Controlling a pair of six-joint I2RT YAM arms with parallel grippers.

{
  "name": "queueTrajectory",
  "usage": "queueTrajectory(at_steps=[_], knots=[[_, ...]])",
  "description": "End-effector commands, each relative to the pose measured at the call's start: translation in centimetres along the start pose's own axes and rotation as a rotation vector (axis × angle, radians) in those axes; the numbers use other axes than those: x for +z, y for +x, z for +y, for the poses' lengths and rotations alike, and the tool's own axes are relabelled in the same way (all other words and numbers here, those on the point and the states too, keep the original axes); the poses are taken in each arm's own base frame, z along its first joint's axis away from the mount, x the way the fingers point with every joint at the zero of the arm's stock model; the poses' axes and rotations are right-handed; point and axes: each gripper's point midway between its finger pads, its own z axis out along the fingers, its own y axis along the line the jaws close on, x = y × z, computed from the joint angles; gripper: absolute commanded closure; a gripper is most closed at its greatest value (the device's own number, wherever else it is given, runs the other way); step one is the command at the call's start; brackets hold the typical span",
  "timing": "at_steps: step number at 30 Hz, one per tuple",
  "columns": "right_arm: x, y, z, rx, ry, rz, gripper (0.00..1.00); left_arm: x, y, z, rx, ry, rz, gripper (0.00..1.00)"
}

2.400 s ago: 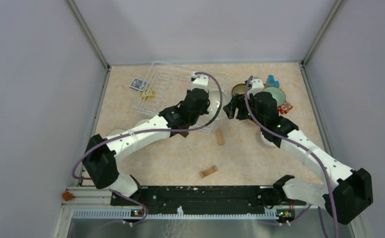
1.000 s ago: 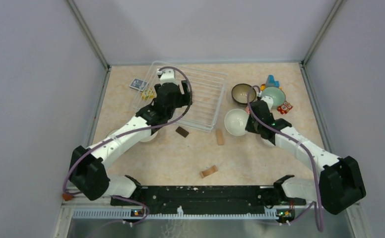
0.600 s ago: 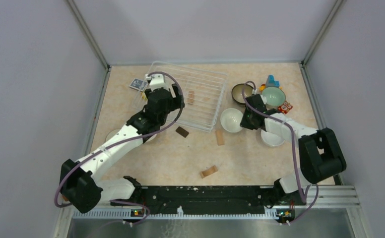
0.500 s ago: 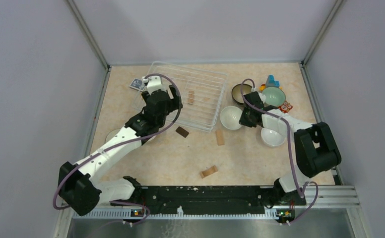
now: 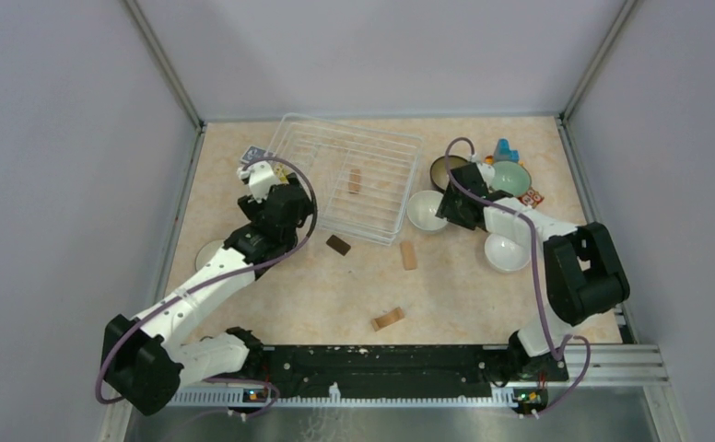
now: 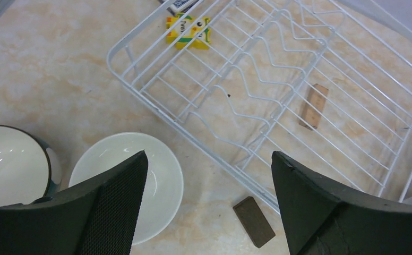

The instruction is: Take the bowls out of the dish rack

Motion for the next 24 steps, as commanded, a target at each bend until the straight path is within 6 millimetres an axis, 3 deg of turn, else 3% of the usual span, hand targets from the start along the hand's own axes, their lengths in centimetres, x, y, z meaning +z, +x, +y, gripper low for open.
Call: queueTrajectory(at_steps=[1, 5, 10, 14, 20, 24], knots=[[-2.7, -4.6, 1.9, -0.003, -0.069, -0.147, 0.40, 0.5, 0.4, 1.8, -0.086, -0.071, -0.001, 0.09], [-4.6, -6.0, 2.4, -0.048, -0.119, -0.202, 0.36, 1.3, 1.6, 3.8, -0.143, -0.173, 0.017, 0.16], [-6.7, -6.9, 3.1, -0.067, -0.194, -0.249, 0.36, 1.7, 3.0, 6.2, -0.227, -0.299, 0.045, 0.49], [-8.4, -7.6, 3.3, -0.052, -0.244, -0.307, 0.36, 2.2, 3.9, 7.3, -0.260, -0.360, 0.064, 0.68], [-10.9, -8.5, 3.3, -0.038, -0.312, -0.398, 0.36, 4.4, 5.4, 6.6, -0.269, -0.340, 0.118, 0.78], [-12.2, -8.7, 3.1, -0.046, -0.343, -0.442, 0.36, 6.1, 5.9, 4.5, -0.288, -0.268, 0.136, 0.81]])
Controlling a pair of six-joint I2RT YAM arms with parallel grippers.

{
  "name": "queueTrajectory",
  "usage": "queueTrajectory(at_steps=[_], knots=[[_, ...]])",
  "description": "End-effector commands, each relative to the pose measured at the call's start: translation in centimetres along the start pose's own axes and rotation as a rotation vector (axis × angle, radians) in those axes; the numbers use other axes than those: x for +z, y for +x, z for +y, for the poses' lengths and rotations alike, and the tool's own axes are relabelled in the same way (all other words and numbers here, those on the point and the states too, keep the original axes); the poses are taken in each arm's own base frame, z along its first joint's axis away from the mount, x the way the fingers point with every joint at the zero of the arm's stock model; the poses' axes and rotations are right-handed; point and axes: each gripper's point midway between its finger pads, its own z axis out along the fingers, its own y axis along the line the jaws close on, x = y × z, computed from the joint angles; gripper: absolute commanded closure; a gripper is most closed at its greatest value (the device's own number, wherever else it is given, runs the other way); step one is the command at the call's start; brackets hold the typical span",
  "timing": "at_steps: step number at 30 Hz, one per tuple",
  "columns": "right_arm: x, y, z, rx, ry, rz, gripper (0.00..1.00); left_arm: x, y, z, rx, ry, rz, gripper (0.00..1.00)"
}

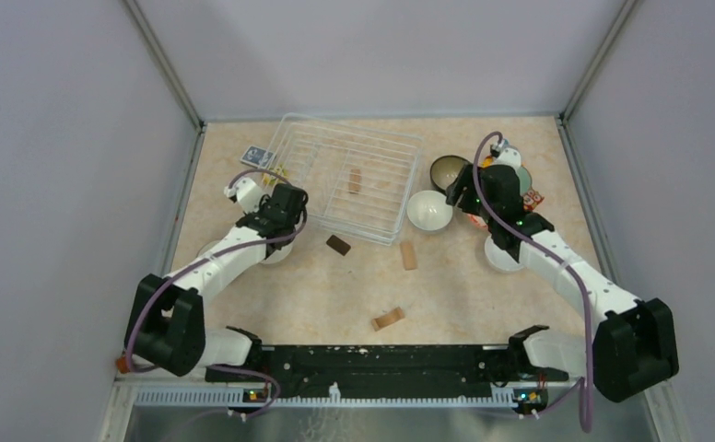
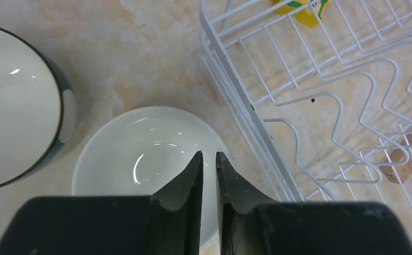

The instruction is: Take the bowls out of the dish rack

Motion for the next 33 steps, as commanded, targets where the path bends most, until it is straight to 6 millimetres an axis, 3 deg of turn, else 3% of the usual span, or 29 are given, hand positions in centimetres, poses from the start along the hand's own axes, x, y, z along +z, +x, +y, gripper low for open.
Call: queueTrajectory(at_steps=[1, 5, 8, 9, 12, 13, 17, 19, 22, 28, 33], knots=[[-1.7, -2.9, 1.4, -0.010, -0.080, -0.117, 0.36, 0.7, 0.5, -4.3, -0.049, 0.145, 0.036, 0.82], [-2.6, -3.5, 1.7, -0.038, -0.116, -0.157, 0.36, 1.1, 0.3, -10.0, -0.042, 0.282, 0.072, 0.77], [-3.1, -4.0, 1.8, -0.064, -0.139, -0.192, 0.36, 2.4, 0.1, -12.8, 0.000, 0.286, 0.073, 0.74], [-3.5, -4.2, 1.8, -0.077, -0.147, -0.211, 0.36, 2.8, 0.0, -13.6, 0.019, 0.283, 0.070, 0.75], [-4.3, -4.5, 1.3, -0.114, -0.158, -0.274, 0.35, 3.4, -0.5, -15.1, 0.092, 0.316, 0.040, 0.92], [-4.8, -4.7, 1.1, -0.121, -0.161, -0.300, 0.35, 3.2, -0.8, -15.5, 0.106, 0.351, 0.021, 0.92], [-6.1, -5.1, -0.2, -0.151, -0.147, -0.387, 0.28, 1.6, -2.3, -15.2, 0.102, 0.434, -0.045, 0.69], [-6.2, -5.0, -0.8, -0.160, -0.137, -0.430, 0.20, 0.4, -3.1, -14.6, 0.100, 0.451, -0.057, 0.65], [-6.4, -5.3, -1.9, -0.169, -0.091, -0.480, 0.17, -1.1, -3.4, -13.3, 0.115, 0.474, -0.053, 0.57], [-5.2, -5.2, -5.4, -0.159, 0.106, -0.498, 0.02, -3.5, -4.4, -10.7, 0.181, 0.545, -0.124, 0.06], [-5.7, -5.7, -6.9, -0.166, 0.184, -0.541, 0.01, -5.3, -5.0, -9.2, 0.178, 0.593, -0.155, 0.01]])
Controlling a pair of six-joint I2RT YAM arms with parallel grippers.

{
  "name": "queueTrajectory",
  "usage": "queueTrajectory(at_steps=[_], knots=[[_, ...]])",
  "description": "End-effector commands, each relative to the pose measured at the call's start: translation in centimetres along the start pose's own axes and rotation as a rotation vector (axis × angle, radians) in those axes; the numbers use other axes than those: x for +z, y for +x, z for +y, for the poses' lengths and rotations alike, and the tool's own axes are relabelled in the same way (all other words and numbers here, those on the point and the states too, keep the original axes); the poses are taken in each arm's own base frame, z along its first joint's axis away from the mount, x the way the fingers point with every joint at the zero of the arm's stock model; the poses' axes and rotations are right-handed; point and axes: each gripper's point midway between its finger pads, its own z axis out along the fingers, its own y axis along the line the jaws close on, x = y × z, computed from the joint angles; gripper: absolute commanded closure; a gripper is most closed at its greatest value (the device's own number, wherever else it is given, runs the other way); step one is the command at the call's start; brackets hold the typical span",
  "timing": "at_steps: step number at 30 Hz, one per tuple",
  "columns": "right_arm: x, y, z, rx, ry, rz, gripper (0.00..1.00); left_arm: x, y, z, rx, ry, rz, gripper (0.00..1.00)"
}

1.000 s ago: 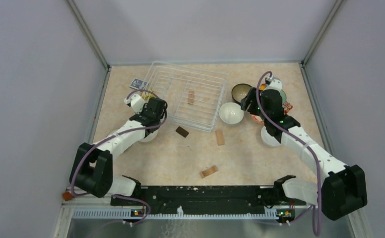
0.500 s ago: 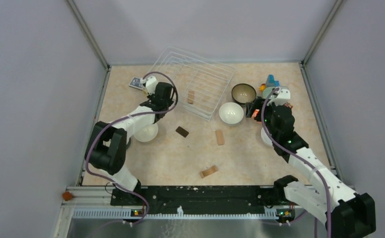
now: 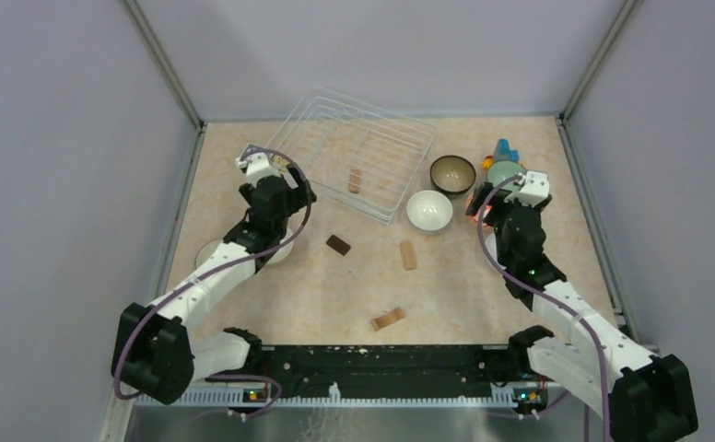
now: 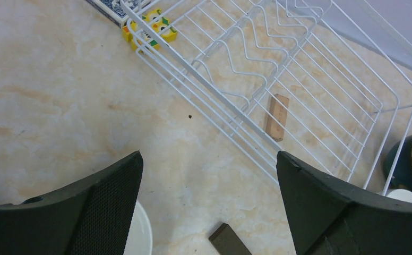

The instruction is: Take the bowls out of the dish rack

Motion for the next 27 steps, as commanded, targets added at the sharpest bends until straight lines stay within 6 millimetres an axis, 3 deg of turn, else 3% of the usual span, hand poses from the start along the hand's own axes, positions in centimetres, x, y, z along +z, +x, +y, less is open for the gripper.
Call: queueTrajectory(at_steps=[1, 5, 10, 14, 20, 22, 27], knots=[[-0.1, -2.1, -2.0, -0.013, 0.101, -0.109, 0.01, -1.7, -1.7, -0.5, 0.020, 0.077, -0.074, 0.01], [0.2, -0.7, -2.2, -0.116, 0.049, -0.095, 0.03, -2.5, -2.5, 1.0, 0.008, 0.057, -0.177, 0.01], [2.2, 1.5, -5.9, -0.081, 0.076, -0.053, 0.06, -1.6, -2.8, 2.9, 0.120, -0.027, -0.243, 0.01], [3.3, 4.2, -6.9, -0.111, 0.081, -0.027, 0.06, -1.4, -1.5, 2.5, 0.269, 0.057, -0.265, 0.01], [3.9, 6.3, -7.4, -0.188, 0.065, -0.086, 0.06, -1.7, -1.5, 3.8, 0.291, 0.025, -0.324, 0.01], [4.6, 8.1, -8.1, -0.182, 0.104, -0.050, 0.05, -1.7, -1.7, 3.8, 0.290, 0.019, -0.329, 0.01], [4.5, 8.5, -9.8, -0.119, 0.173, -0.068, 0.08, -1.4, -1.5, 4.3, 0.314, -0.001, -0.339, 0.01]])
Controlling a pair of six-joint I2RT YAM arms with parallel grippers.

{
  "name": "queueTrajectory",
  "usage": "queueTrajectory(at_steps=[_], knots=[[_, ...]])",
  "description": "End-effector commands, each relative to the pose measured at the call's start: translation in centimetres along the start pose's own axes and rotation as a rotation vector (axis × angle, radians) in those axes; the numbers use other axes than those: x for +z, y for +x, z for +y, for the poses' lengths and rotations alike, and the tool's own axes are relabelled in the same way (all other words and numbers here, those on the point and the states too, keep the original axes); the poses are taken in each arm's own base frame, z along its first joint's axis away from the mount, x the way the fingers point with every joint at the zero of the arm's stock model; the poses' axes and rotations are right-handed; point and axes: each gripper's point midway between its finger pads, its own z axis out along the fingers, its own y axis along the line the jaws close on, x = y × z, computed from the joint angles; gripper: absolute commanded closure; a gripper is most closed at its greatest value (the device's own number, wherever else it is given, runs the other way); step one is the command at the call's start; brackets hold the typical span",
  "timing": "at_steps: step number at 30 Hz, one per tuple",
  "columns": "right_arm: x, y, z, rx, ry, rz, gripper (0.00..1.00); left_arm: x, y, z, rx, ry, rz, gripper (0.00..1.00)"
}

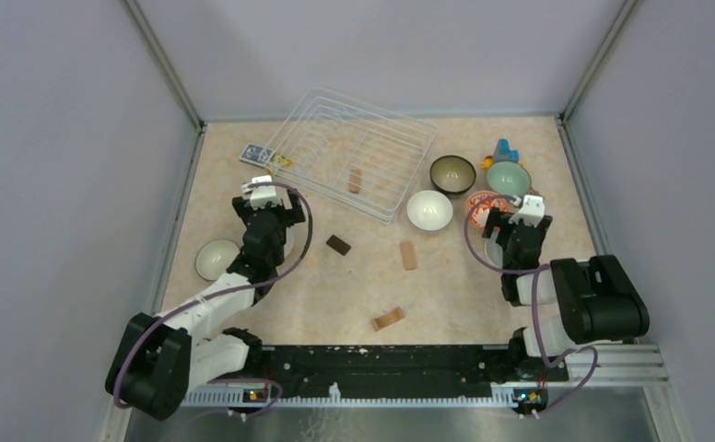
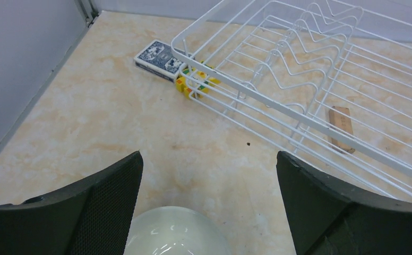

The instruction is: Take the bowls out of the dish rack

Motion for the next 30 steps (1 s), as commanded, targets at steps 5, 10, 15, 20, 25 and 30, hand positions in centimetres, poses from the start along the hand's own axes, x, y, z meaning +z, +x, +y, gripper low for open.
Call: queueTrajectory(at_steps=[5, 10, 15, 20, 25, 30], knots=[[0.3, -4.0, -1.0, 0.073, 0.048, -0.167, 0.06, 0.8, -0.4, 1.1, 0.069, -0.060, -0.056, 0.01], [0.3, -4.0, -1.0, 0.074, 0.047, -0.168, 0.06, 1.4, 1.0, 2.9, 0.075, -0.106, -0.056, 0.01], [0.3, -4.0, -0.9, 0.075, 0.044, -0.168, 0.05, 1.7, 3.4, 4.9, 0.139, -0.154, -0.016, 0.01], [0.3, -4.0, -0.9, 0.076, 0.043, -0.168, 0.05, 2.2, 4.9, 6.3, 0.166, -0.141, -0.029, 0.01], [0.3, -4.0, -0.9, 0.076, 0.045, -0.167, 0.05, 4.2, 6.3, 5.3, 0.183, -0.022, 0.001, 0.01], [0.3, -4.0, -0.9, 0.075, 0.044, -0.168, 0.04, 4.9, 7.6, 4.6, 0.173, 0.077, 0.039, 0.01]])
